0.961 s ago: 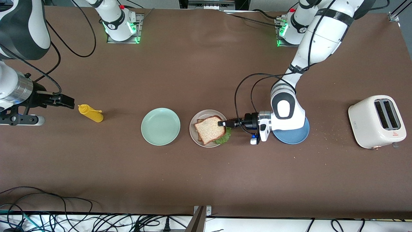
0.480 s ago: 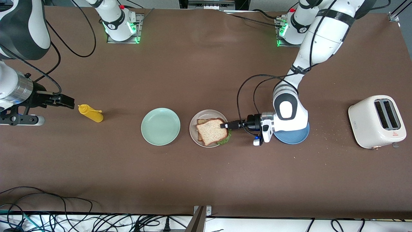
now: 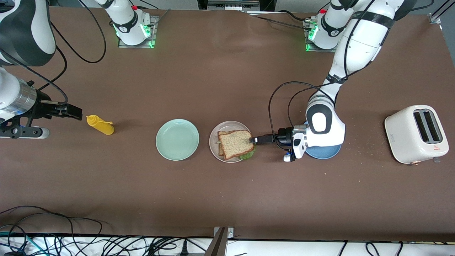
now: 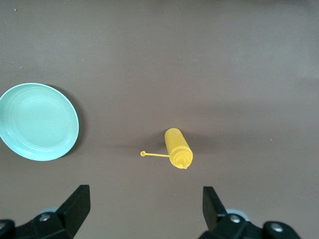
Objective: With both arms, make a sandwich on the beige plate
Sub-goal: 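Lower the bread onto the lettuce and open the left gripper, then draw the left gripper back up beside the toaster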
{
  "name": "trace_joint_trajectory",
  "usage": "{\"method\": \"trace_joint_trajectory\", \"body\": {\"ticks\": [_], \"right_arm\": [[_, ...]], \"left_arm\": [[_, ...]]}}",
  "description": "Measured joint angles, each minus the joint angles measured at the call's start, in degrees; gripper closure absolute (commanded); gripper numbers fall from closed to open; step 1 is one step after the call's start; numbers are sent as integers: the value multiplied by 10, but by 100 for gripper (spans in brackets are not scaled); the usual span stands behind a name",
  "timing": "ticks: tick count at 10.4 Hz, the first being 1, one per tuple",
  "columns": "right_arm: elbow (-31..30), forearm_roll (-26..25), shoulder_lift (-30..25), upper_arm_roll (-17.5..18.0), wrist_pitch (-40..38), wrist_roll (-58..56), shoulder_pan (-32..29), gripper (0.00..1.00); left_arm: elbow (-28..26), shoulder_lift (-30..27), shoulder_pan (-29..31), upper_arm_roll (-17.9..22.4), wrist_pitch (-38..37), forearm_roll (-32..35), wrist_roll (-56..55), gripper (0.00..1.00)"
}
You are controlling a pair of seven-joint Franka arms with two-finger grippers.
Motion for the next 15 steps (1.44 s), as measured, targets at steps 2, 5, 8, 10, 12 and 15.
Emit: {"method": "trace_joint_trajectory", "body": {"ticks": [2, 5, 8, 10, 12, 15], "right_arm": [[0, 0, 0, 0, 0, 0, 0, 0], [0, 0, 0, 0, 0, 0, 0, 0], [0, 1, 0, 0, 4, 1, 0, 0], [-5, 9, 0, 0, 14, 1, 0, 0], [-12, 11, 0, 0, 20, 2, 0, 0], [-16, 12, 0, 0, 22, 7, 0, 0]], "left_arm": [[17, -9, 1, 20, -9, 74, 0, 0], [41, -41, 25, 51, -44, 257, -2, 0], [41, -71, 78, 51, -71, 357, -1, 0], [42, -95, 99, 52, -104, 449, -5, 0], [42, -147, 112, 52, -137, 549, -54, 0], [40, -242, 127, 51, -209, 727, -117, 0]]}}
